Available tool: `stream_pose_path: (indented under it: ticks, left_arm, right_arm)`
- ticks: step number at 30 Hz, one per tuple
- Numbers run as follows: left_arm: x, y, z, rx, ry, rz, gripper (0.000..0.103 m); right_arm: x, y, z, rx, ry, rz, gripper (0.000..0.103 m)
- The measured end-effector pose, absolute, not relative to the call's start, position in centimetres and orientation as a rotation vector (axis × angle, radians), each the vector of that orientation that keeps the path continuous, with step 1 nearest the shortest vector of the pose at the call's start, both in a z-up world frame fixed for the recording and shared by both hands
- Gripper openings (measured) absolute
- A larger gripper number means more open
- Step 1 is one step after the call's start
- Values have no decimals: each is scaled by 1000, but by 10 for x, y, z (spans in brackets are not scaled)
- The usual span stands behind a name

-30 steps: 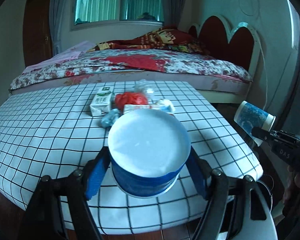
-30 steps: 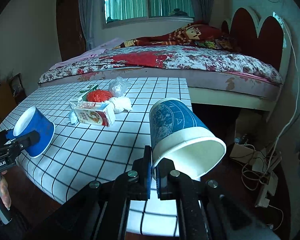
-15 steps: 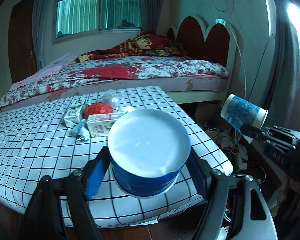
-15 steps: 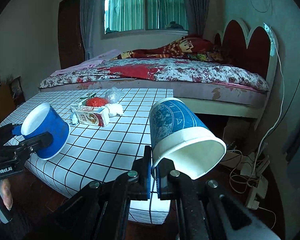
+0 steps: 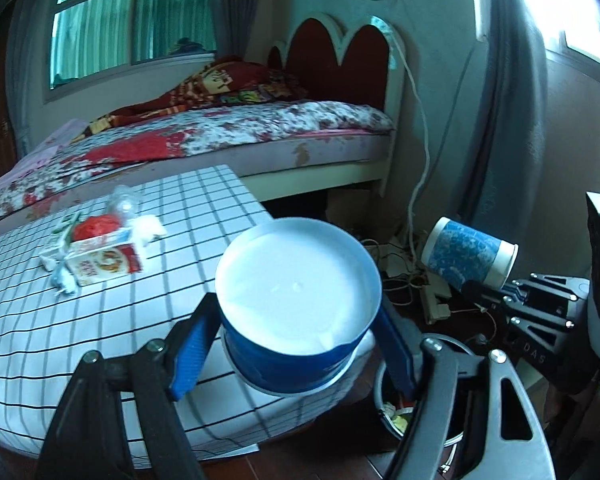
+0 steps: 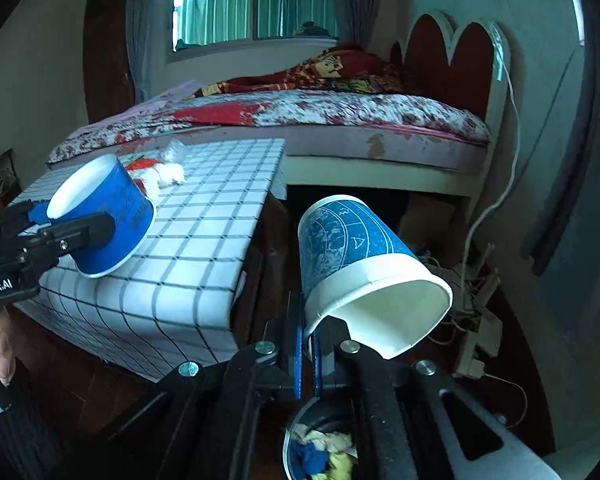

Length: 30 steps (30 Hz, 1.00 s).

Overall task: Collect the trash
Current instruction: 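Carry both cups over the black bin and open both tools to drop them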

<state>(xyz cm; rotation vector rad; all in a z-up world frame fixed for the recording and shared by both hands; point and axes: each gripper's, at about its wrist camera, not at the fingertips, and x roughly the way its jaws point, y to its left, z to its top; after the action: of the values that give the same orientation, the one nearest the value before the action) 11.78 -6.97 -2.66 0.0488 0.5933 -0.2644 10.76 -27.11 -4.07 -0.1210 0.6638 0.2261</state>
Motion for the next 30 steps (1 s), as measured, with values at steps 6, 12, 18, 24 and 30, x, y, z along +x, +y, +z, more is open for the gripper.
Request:
stream_pose_path:
  ticks: [6, 12, 18, 24, 30]
  left_arm:
    - [114, -116, -40, 80, 624, -365, 75]
    - [103, -162, -57, 141, 657, -492, 75]
    - [101, -189, -84, 181, 727, -558, 75]
    - [109, -204, -112, 182, 813, -624, 75]
    - [118, -221, -134, 202, 888, -665, 75]
  right_arm:
    - [93, -313, -60, -107, 726, 193, 4]
    - [75, -343, -80, -90, 794, 197, 4]
    - [66, -358, -103, -82, 872, 228, 4]
    - [67, -370, -127, -80, 939, 243, 4]
    - [74, -377, -147, -74, 1002, 271, 4]
